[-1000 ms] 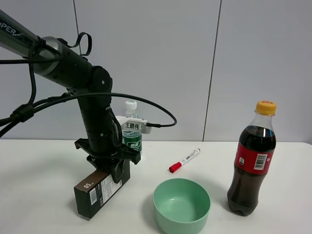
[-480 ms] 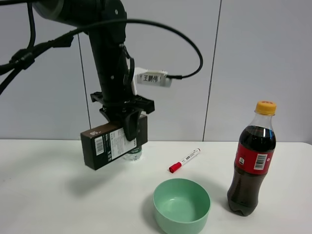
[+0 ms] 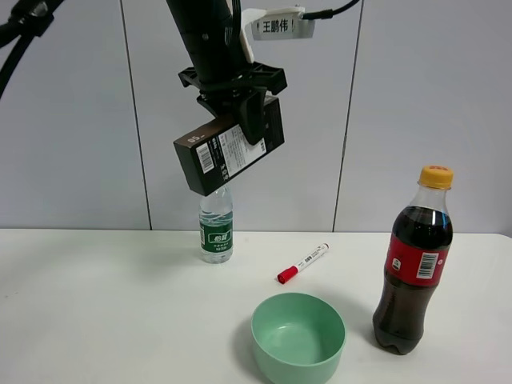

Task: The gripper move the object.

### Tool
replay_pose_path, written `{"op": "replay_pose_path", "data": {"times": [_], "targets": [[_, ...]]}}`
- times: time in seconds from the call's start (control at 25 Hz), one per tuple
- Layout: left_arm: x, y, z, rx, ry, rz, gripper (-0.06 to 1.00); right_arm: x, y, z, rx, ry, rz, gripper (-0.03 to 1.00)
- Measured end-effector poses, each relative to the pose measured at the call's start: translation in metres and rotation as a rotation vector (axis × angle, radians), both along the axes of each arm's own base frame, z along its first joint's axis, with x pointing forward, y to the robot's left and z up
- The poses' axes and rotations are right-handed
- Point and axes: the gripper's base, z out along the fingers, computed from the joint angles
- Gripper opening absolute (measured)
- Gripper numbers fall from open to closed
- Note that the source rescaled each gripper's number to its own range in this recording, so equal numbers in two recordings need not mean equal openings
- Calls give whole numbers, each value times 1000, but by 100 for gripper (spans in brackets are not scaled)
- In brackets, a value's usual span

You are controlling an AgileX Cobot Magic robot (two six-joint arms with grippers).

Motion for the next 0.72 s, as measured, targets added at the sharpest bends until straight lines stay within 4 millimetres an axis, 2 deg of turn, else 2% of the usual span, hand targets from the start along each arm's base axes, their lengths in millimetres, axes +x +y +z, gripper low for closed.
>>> {"op": "replay_pose_path", "data": {"times": [0.16, 0.36, 0.52, 0.72], "targets": [[0, 0, 4, -4, -13, -6, 0, 0, 0, 0, 0, 0, 0, 100], [-2, -11, 7, -37, -67, -51, 0, 0, 0, 0, 0, 0, 0, 100], [-1, -33, 11, -133, -193, -158, 0, 0, 0, 0, 0, 0, 0, 100], [7, -51, 5, -202, -309, -197, 0, 0, 0, 0, 0, 0, 0, 100]]}}
